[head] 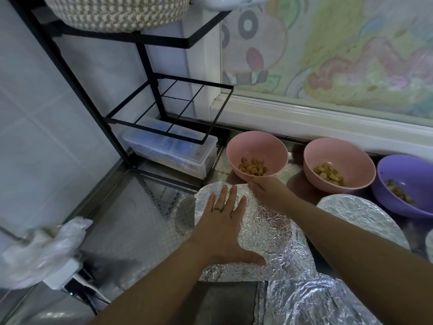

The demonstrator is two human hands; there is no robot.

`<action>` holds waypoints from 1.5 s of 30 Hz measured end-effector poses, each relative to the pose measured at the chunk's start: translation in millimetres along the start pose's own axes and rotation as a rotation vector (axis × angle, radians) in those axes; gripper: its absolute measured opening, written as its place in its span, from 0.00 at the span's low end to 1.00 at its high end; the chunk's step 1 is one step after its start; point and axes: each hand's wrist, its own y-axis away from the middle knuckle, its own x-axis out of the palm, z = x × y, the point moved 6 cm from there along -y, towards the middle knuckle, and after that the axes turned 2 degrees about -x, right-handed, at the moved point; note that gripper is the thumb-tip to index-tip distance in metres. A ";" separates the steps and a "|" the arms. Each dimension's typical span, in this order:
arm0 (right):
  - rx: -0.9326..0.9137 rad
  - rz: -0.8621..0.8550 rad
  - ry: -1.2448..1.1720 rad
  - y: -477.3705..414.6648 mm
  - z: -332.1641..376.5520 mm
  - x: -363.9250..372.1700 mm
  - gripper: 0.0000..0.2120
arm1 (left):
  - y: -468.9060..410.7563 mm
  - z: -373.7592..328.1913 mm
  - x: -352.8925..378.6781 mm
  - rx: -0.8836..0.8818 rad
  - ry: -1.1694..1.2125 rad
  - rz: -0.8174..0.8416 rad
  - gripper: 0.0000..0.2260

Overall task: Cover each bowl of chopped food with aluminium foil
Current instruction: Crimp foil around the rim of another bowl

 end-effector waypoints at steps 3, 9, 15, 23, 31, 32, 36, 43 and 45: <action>0.011 -0.181 -0.056 26.0 -2.9 -12.0 0.12 | 0.1 0.6 0.4 -0.007 -0.005 -0.003 0.63; 0.202 -0.356 -0.224 49.7 -15.4 -3.4 0.15 | -1.3 0.6 1.7 -0.013 -0.012 0.007 0.63; 0.298 -0.295 -0.526 49.1 -41.0 8.7 0.12 | -2.7 1.2 3.2 -0.017 -0.007 0.010 0.64; 0.294 -0.311 -0.494 61.0 -28.5 -1.9 0.16 | -2.9 1.1 2.8 -0.029 -0.008 0.029 0.63; 0.264 -0.573 -0.356 105.0 8.0 32.2 0.24 | -4.0 2.4 5.1 -0.051 0.010 -0.028 0.62; 0.296 -0.593 -0.368 105.0 5.2 34.9 0.24 | -4.0 2.3 5.1 -0.051 0.009 -0.030 0.63; 0.366 -0.682 -0.486 108.5 -1.0 31.8 0.22 | -4.0 2.1 5.9 -0.047 0.011 -0.020 0.63; 0.507 -0.720 -0.836 114.2 -26.8 53.2 0.20 | -3.8 1.3 5.6 -0.035 0.009 -0.018 0.63; 0.505 -0.714 -0.942 114.1 -27.9 56.4 0.18 | -4.1 1.9 6.6 -0.038 0.011 -0.019 0.64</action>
